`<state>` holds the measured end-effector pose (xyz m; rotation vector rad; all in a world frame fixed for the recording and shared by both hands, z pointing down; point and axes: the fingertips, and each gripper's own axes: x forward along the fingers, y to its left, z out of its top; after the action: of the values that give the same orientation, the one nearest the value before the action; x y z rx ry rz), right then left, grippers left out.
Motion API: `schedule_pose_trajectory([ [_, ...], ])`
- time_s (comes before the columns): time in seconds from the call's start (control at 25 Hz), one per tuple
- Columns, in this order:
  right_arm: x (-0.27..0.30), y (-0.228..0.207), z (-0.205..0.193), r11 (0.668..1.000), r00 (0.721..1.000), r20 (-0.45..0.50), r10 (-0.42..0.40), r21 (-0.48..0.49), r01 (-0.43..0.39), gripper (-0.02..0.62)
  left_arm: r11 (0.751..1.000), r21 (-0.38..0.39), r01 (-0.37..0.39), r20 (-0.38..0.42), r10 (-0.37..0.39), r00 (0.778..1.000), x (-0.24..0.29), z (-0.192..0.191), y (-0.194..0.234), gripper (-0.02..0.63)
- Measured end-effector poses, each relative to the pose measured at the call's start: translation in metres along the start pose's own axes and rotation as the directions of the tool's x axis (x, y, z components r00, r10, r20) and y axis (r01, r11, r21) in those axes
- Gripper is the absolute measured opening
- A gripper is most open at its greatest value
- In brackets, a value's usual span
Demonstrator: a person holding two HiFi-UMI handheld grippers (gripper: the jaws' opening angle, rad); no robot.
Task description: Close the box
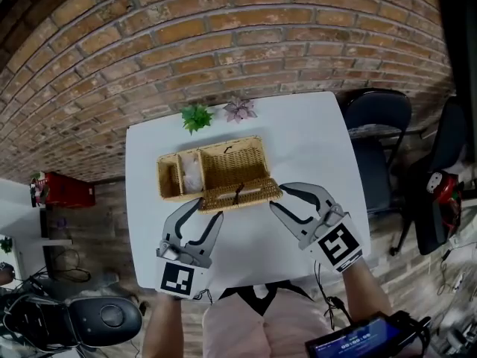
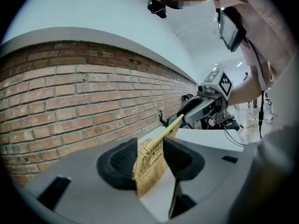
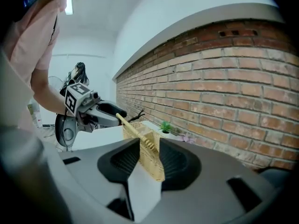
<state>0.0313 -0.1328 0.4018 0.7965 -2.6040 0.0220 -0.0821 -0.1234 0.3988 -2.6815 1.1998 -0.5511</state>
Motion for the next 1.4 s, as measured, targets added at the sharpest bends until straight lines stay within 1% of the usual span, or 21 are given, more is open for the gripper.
schedule_pose_trajectory([
  [0.04, 0.001, -0.001, 0.001, 1.0, 1.0, 0.009, -0.002, -0.008, 0.002, 0.122, 1.0, -0.019, -0.01, 0.008, 0.01, 1.0, 0.001, 0.001, 0.002, 0.178],
  [0.08, 0.001, -0.002, 0.003, 1.0, 1.0, 0.018, -0.006, -0.011, 0.006, 0.12, 0.997, -0.066, -0.028, 0.02, 0.029, 0.999, 0.0, 0.003, 0.005, 0.179],
  [0.12, 0.002, -0.004, 0.004, 1.0, 1.0, 0.026, -0.01, -0.008, 0.01, 0.117, 0.989, -0.136, -0.051, 0.033, 0.056, 0.998, -0.001, 0.005, 0.01, 0.192],
  [0.16, 0.002, -0.006, 0.006, 1.0, 0.999, 0.032, -0.016, -0.005, 0.016, 0.115, 0.976, -0.206, -0.072, 0.041, 0.082, 0.996, -0.003, 0.007, 0.016, 0.219],
  [0.2, 0.004, -0.008, 0.008, 1.0, 0.999, 0.037, -0.02, -0.002, 0.02, 0.114, 0.964, -0.252, -0.089, 0.045, 0.103, 0.994, -0.007, 0.007, 0.024, 0.242],
  [0.24, 0.005, -0.011, 0.009, 1.0, 0.999, 0.042, -0.024, 0.002, 0.024, 0.112, 0.956, -0.273, -0.102, 0.045, 0.119, 0.992, -0.011, 0.007, 0.03, 0.249],
  [0.44, 0.012, -0.021, 0.014, 0.999, 0.998, 0.05, -0.039, 0.017, 0.038, 0.104, 0.941, -0.301, -0.156, 0.051, 0.179, 0.982, -0.02, 0.011, 0.045, 0.247],
  [0.52, 0.016, -0.024, 0.014, 0.999, 0.998, 0.052, -0.043, 0.025, 0.041, 0.103, 0.928, -0.323, -0.183, 0.048, 0.209, 0.977, -0.023, 0.013, 0.049, 0.242],
  [0.6, 0.019, -0.028, 0.015, 0.998, 0.997, 0.057, -0.048, 0.036, 0.046, 0.1, 0.911, -0.351, -0.215, 0.046, 0.246, 0.968, -0.024, 0.014, 0.053, 0.239],
  [0.76, 0.025, -0.037, 0.016, 0.997, 0.996, 0.054, -0.064, 0.051, 0.061, 0.095, 0.867, -0.417, -0.274, 0.033, 0.316, 0.948, -0.023, 0.013, 0.067, 0.235],
  [0.84, 0.029, -0.042, 0.017, 0.995, 0.996, 0.052, -0.074, 0.07, 0.07, 0.095, 0.852, -0.434, -0.292, 0.027, 0.336, 0.941, -0.022, 0.013, 0.073, 0.229],
  [1.08, 0.039, -0.054, 0.02, 0.992, 0.994, 0.067, -0.09, 0.098, 0.084, 0.092, 0.842, -0.453, -0.294, 0.045, 0.351, 0.935, -0.019, 0.017, 0.082, 0.222],
  [1.2, 0.043, -0.062, 0.018, 0.989, 0.993, 0.056, -0.102, 0.115, 0.095, 0.094, 0.837, -0.462, -0.295, 0.042, 0.353, 0.935, -0.016, 0.016, 0.084, 0.222],
  [1.4, 0.053, -0.072, 0.015, 0.986, 0.994, 0.037, -0.101, 0.134, 0.096, 0.097, 0.835, -0.463, -0.297, 0.039, 0.354, 0.934, -0.012, 0.014, 0.09, 0.222],
])
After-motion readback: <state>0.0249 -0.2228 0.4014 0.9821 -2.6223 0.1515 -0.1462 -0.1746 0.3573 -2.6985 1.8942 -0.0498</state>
